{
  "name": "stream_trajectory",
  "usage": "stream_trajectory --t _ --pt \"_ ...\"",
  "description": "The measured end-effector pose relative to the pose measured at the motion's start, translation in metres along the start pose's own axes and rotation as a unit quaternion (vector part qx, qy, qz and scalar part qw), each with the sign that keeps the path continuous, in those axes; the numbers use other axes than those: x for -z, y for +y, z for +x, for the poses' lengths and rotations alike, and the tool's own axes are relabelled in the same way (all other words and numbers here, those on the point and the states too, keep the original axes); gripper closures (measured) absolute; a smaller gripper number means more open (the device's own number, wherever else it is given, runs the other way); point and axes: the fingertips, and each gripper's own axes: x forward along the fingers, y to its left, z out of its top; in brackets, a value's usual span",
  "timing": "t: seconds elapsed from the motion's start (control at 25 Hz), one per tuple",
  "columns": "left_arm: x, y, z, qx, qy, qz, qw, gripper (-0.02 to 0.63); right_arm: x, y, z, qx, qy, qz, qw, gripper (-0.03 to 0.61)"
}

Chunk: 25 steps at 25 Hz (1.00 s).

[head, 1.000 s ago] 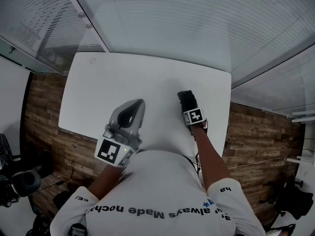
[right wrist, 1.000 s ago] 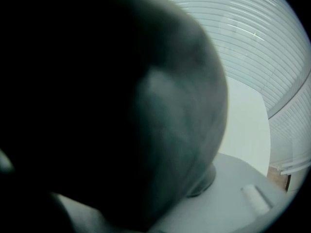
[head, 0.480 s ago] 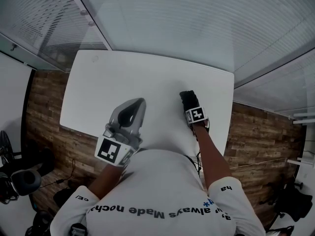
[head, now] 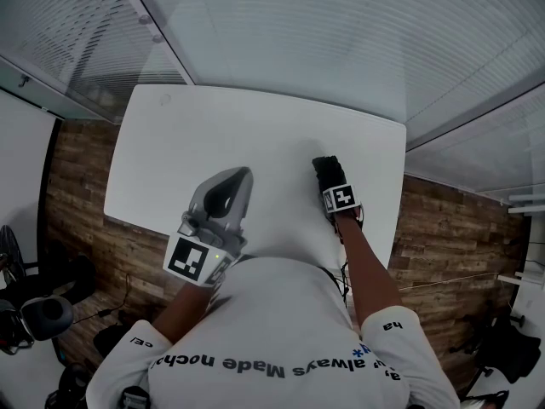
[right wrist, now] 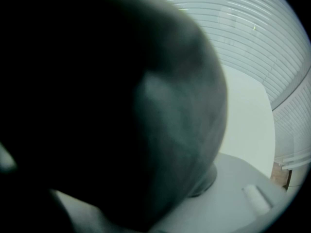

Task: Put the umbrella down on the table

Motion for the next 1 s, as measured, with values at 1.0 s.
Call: stream_trajectory --t 1.0 --pt "0.006 -0.005 0.008 0.006 -0.001 -0.009 0.9999 0.611 -0.001 0.014 -0.038 -0.005 -0.056 -0.016 0.998 0.349"
